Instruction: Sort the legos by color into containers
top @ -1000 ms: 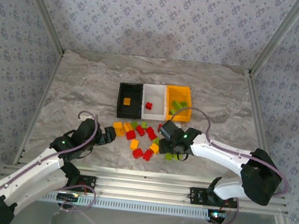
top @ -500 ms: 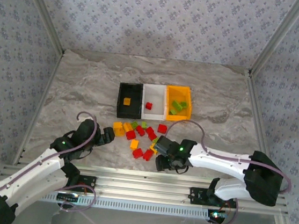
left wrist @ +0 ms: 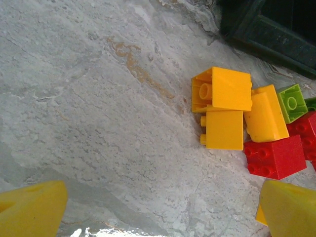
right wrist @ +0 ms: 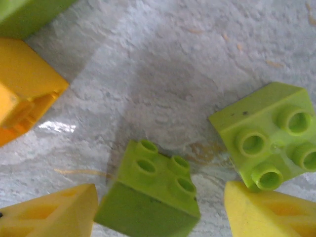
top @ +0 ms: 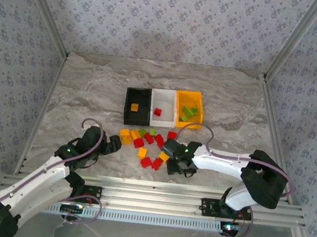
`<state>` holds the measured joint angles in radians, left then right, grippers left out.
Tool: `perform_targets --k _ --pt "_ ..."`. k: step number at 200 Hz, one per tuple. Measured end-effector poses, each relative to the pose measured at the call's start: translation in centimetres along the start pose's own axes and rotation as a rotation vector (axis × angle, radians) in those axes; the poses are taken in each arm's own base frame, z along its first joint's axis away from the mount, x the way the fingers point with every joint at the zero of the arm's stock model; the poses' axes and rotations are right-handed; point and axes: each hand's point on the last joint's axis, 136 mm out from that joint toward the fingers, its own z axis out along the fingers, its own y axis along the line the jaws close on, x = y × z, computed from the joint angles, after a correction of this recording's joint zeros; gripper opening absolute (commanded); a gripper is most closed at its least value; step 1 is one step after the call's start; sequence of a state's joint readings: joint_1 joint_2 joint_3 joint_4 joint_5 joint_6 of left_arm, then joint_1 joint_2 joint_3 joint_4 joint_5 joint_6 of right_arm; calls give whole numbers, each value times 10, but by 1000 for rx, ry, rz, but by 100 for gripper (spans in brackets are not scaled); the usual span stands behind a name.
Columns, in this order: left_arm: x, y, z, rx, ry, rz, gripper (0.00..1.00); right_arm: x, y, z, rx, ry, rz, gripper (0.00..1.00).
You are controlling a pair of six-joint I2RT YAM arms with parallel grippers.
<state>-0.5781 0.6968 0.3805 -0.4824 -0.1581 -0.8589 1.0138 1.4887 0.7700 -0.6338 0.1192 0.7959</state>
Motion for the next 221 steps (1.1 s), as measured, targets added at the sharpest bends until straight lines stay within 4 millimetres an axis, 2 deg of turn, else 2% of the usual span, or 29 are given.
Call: perform_targets --k 28,113,138,166,187,202,221 --pt "6 3 6 1 15 -12 100 -11 9 2 -3 -25 -15 60" --pt "8 -3 13 26 41 -37 100 -11 10 3 6 -37 -24 36" --pt "9 -4 14 32 42 -37 100 -14 11 -7 -17 -62 -15 32" --pt "9 -5 14 34 44 -37 100 -22 9 -31 -49 -112 -5 32" --pt "9 -5 13 35 46 -36 100 -48 5 -57 -66 -178 22 32" --pt "9 -5 13 35 46 -34 100 -82 -6 -78 -81 -252 91 32" --pt "9 -5 13 35 46 -34 100 -131 -31 -100 -88 -348 210 32"
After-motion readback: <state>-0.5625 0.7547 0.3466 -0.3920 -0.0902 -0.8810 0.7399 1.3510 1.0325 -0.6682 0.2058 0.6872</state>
